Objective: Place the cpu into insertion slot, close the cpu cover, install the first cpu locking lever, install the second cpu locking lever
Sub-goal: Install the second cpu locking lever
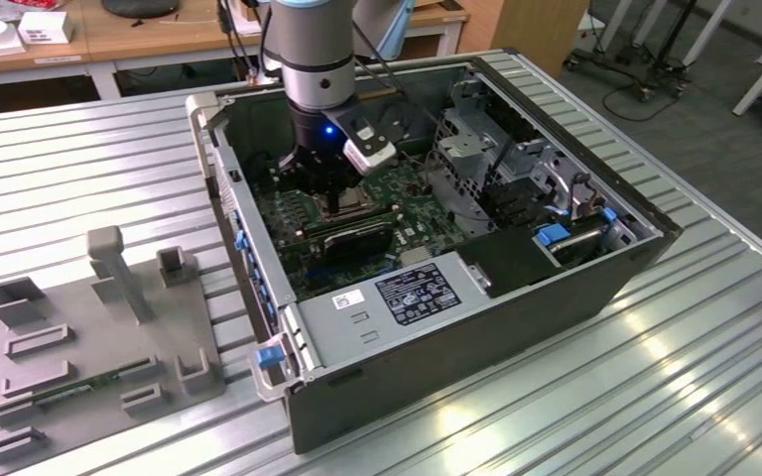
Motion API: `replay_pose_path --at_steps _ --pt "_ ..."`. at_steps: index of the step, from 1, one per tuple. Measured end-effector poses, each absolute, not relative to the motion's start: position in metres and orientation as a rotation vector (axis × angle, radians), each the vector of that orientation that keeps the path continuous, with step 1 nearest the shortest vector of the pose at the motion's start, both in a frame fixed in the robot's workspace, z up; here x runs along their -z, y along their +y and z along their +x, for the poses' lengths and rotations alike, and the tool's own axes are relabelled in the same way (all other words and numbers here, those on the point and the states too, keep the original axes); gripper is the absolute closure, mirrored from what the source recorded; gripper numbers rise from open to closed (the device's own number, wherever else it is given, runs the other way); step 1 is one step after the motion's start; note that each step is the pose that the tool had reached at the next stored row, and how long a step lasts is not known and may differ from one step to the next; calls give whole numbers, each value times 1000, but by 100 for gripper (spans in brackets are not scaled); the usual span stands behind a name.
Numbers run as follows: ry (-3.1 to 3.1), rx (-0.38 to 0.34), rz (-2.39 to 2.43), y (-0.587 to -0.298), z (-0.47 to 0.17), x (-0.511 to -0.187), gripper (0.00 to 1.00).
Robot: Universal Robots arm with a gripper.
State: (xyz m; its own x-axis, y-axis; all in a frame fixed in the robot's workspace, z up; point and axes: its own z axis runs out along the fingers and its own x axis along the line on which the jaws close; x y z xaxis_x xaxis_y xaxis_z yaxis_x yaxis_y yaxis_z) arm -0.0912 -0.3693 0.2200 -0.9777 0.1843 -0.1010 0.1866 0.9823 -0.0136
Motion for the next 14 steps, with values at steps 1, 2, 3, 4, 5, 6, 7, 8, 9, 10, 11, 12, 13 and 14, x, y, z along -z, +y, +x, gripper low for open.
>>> replay_pose_path --at_steps 1,2,3,4,5,6,7,8,9,10,11,12,13,14 --pt "3029 35 284 -369 -91 -220 89" --pt "3029 35 284 -369 -91 -220 89" --pt "3029 35 284 -369 -91 -220 89" --pt "3029 35 284 -369 -91 -220 89" --pt "3029 35 284 -369 -91 -220 89" --pt "3029 35 284 -369 -91 -220 89" --pt "3028 34 284 -369 -91 -219 89" --pt "3028 34 284 -369 -92 -219 89" --pt "3028 35 284 -369 -92 -218 89" --pt "3028 35 284 -369 -92 -217 89" --pt "3028 35 284 -369 -93 -217 89" --pt "3027 36 284 -369 -93 -216 89" --pt "3027 36 284 -369 -93 -216 89" --pt "3027 37 284 -369 -93 -215 89"
